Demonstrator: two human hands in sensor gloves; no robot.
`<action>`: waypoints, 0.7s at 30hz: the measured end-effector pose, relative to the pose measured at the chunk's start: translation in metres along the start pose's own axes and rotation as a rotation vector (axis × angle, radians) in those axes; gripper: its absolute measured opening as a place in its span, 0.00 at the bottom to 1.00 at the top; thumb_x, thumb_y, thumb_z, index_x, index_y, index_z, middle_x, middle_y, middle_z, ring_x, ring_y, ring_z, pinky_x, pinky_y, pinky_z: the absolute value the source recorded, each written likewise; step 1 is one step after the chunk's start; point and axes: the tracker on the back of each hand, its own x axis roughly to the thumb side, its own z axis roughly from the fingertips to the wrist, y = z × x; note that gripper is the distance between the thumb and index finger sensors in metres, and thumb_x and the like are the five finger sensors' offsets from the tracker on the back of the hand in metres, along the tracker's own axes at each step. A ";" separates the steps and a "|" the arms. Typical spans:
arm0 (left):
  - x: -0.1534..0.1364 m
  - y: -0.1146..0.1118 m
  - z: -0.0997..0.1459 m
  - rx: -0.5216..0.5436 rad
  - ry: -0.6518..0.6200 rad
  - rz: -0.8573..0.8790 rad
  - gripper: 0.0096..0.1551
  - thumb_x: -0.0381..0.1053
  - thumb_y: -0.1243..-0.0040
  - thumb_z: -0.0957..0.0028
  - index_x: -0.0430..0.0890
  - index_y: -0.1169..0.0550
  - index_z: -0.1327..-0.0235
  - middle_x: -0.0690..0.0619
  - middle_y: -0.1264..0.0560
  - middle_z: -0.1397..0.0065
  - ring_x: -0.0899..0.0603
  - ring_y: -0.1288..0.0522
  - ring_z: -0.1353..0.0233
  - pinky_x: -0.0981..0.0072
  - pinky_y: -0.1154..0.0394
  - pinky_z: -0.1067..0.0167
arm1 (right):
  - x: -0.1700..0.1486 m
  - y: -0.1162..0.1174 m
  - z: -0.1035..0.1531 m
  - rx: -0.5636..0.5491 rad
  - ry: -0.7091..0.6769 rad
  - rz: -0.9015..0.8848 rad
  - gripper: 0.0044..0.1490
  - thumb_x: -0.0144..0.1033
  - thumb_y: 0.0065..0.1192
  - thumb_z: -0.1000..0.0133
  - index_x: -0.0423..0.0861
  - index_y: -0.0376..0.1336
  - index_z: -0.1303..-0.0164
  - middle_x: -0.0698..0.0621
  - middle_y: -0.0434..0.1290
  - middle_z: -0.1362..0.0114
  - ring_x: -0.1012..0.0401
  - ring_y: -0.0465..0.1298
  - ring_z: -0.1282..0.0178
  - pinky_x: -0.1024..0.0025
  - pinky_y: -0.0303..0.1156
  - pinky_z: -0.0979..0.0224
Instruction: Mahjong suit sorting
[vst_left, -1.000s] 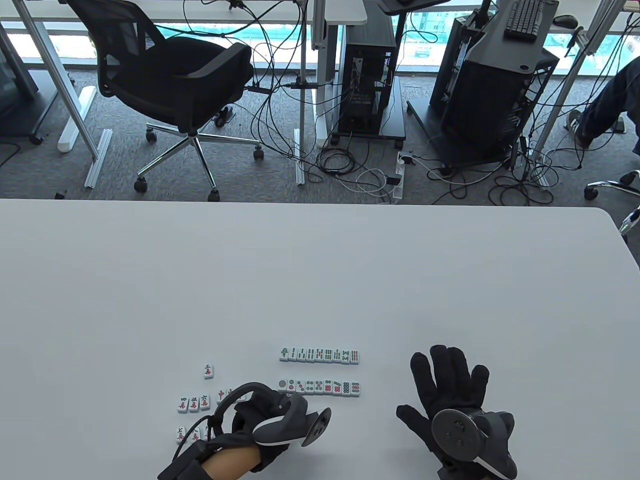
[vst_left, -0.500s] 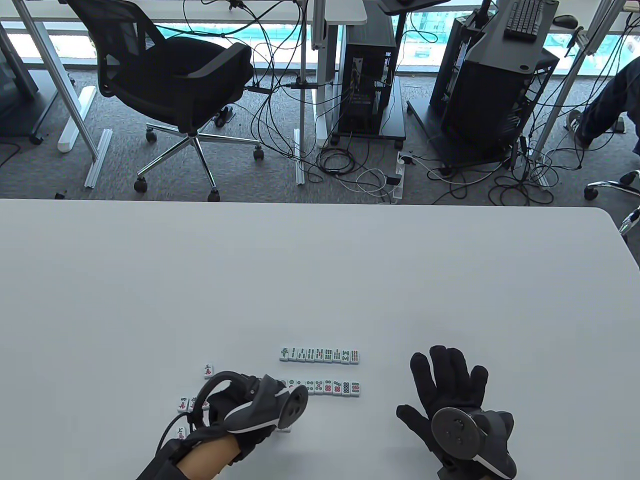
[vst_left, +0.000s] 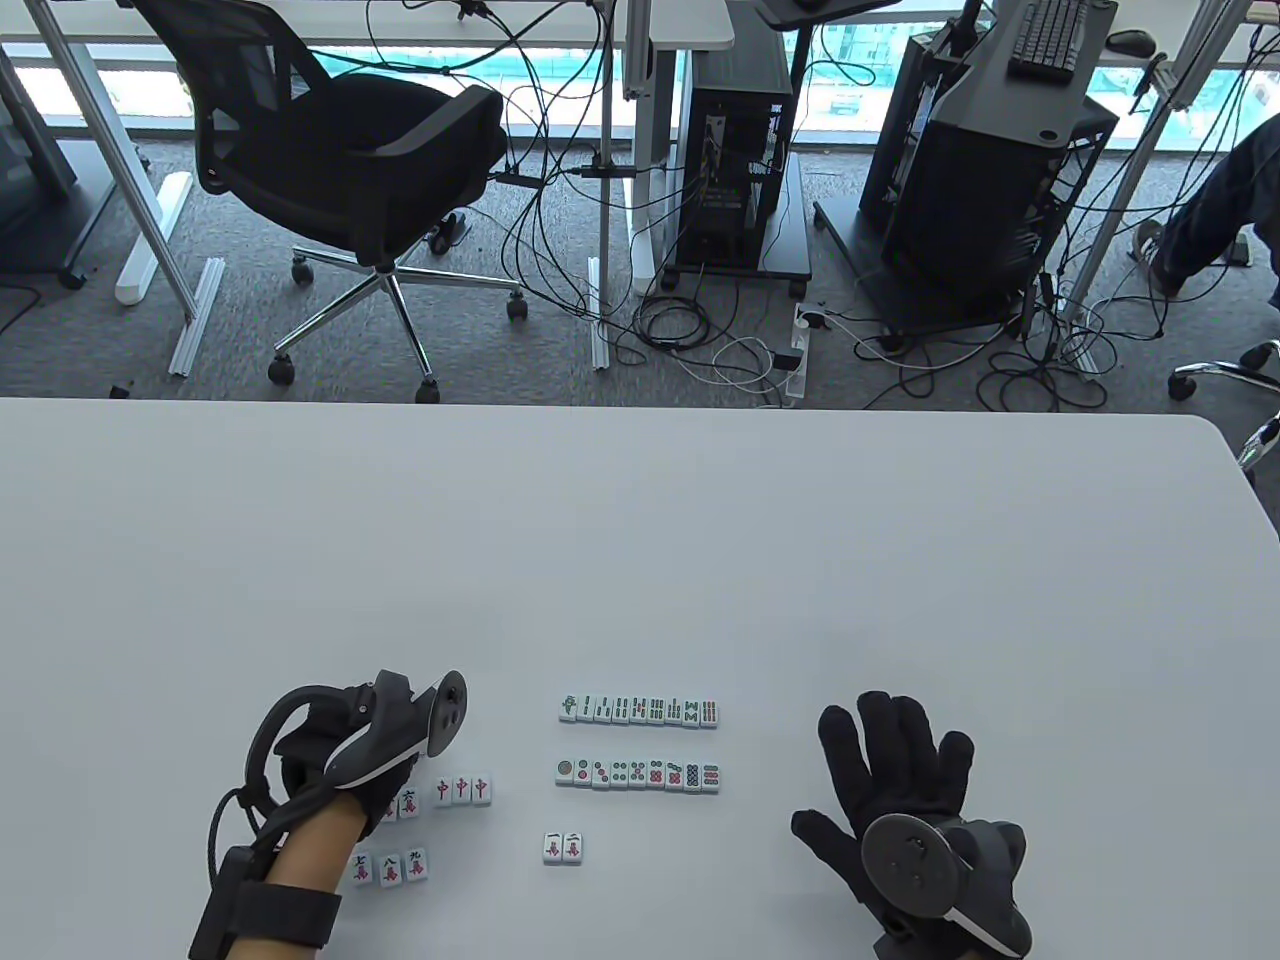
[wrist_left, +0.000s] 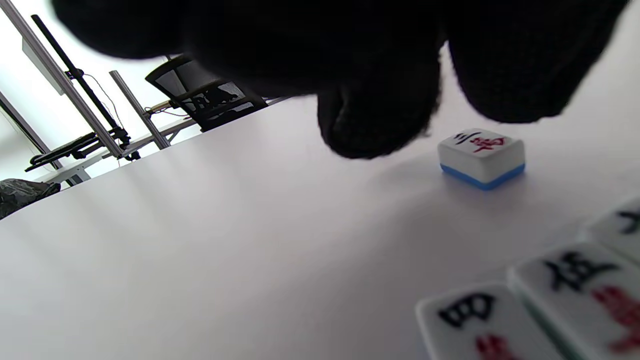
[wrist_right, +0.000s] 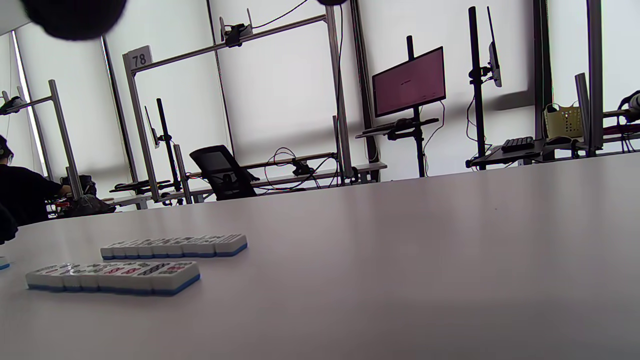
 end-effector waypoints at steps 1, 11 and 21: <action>0.002 -0.003 -0.003 -0.023 -0.007 0.006 0.37 0.64 0.30 0.70 0.51 0.19 0.46 0.62 0.14 0.63 0.55 0.17 0.75 0.58 0.19 0.65 | 0.000 0.000 0.000 0.001 0.000 0.000 0.55 0.66 0.47 0.51 0.59 0.30 0.22 0.43 0.33 0.14 0.41 0.34 0.16 0.26 0.35 0.24; 0.016 -0.010 -0.021 -0.119 0.013 -0.032 0.35 0.63 0.32 0.67 0.45 0.19 0.50 0.62 0.14 0.65 0.55 0.18 0.76 0.58 0.19 0.65 | 0.000 0.000 0.000 0.002 0.004 -0.013 0.55 0.66 0.47 0.51 0.59 0.30 0.21 0.44 0.33 0.14 0.41 0.34 0.16 0.26 0.35 0.24; 0.066 0.049 0.013 0.139 -0.162 0.098 0.36 0.64 0.31 0.68 0.44 0.18 0.51 0.63 0.14 0.68 0.56 0.18 0.79 0.60 0.18 0.68 | 0.000 0.001 -0.001 0.004 -0.002 -0.016 0.55 0.66 0.47 0.50 0.59 0.30 0.21 0.44 0.33 0.14 0.41 0.34 0.16 0.26 0.35 0.24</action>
